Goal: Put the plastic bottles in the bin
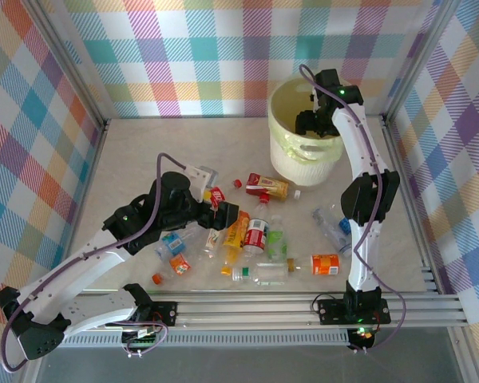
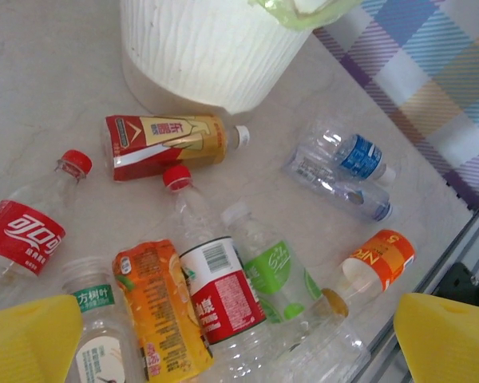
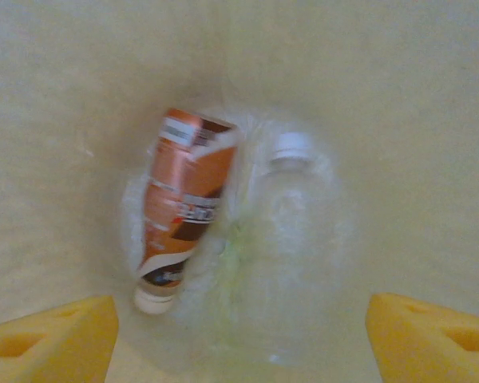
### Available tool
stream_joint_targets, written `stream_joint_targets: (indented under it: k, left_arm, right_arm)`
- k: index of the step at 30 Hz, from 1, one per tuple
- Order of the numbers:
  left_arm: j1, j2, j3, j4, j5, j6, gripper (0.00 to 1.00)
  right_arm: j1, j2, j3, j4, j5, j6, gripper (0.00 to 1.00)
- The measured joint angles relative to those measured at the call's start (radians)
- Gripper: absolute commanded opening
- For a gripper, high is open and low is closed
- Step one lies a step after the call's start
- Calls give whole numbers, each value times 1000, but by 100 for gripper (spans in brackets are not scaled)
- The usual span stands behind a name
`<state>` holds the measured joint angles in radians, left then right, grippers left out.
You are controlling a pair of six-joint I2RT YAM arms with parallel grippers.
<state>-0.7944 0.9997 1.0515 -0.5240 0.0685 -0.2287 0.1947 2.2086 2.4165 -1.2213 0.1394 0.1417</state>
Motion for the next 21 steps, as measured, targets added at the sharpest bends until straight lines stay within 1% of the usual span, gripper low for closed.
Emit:
stream_joint_targets:
  k: [9,11,12,13,18,21]
  left_arm:
    - [0,4,18,-80,1,43,100]
    - [0,9,19,-90,1,43,100]
    - [0,11,19,-95,1,43,100]
    - [0,13,19,-102,1,42,100]
    - [0,17,19,-105,17,32,100]
    - [0,20,19,-104,35,28,100]
  right_arm:
    - [0,-103,0,4,-15,0,88]
    - [0,-141,-13,18,-22,0,92]
    - [0,-163,-26,26,-25,0,95]
    - [0,-188,-43,35,-29,0,99]
    - [0,-339,-182,101,-55,0,100]
    - [0,-448,-303,164,-77,14,100]
